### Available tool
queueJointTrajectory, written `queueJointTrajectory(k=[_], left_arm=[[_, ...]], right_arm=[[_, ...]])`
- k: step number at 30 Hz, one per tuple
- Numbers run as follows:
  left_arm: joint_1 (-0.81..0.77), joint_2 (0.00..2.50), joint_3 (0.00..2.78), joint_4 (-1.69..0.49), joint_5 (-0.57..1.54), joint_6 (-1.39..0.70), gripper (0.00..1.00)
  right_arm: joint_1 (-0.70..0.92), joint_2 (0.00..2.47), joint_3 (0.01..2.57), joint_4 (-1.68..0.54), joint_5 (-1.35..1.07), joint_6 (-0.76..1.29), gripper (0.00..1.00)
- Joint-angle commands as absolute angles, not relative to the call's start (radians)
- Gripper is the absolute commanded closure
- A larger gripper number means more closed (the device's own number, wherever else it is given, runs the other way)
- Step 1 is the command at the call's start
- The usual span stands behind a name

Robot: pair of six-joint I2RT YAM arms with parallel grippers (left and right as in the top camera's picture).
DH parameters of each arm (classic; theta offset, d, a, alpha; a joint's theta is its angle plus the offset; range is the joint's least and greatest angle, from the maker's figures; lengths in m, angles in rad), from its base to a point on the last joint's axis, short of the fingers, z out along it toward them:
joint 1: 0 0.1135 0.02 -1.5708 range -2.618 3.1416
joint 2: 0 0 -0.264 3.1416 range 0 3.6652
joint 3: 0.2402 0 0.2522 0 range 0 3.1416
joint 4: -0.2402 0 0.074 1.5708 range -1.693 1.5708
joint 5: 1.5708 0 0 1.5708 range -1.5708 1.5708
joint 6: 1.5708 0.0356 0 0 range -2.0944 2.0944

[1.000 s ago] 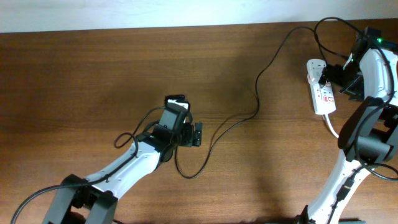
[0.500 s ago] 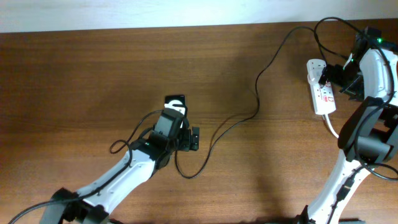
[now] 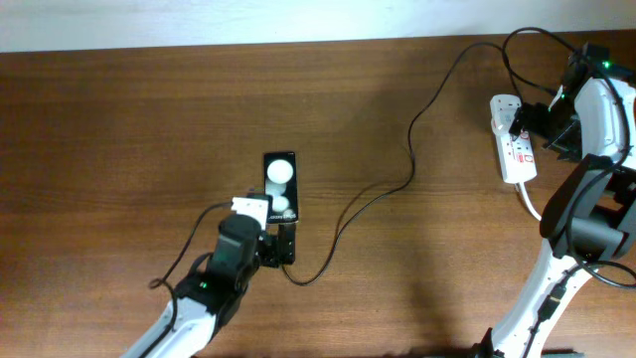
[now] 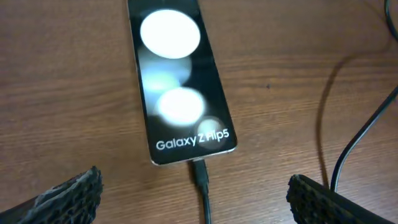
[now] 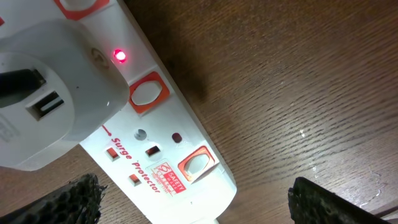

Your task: Plug charger to phone and switch on socket

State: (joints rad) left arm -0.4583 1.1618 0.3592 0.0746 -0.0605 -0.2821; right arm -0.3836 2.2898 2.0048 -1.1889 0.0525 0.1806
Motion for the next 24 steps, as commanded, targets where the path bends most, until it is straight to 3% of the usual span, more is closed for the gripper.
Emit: queueJointTrajectory(k=[1,15,24], left_arm=[[-0.453,1.072,0.262,0.149,-0.067,-0.268,0.01],[-0.268,0.844,0.046,0.243,0.008,-0.283,0.01],[-0.264,0.724,0.008,0.195,0.001,-0.282,0.01]], right_arm=[[-0.387,2.288,2.012,-1.190,0.064,0.179,0.01],[-0.387,2.288,2.012,-1.189,0.064,0.179,0.01],[-0.387,2.288,2.012,-1.189,0.064,0.179,0.01]])
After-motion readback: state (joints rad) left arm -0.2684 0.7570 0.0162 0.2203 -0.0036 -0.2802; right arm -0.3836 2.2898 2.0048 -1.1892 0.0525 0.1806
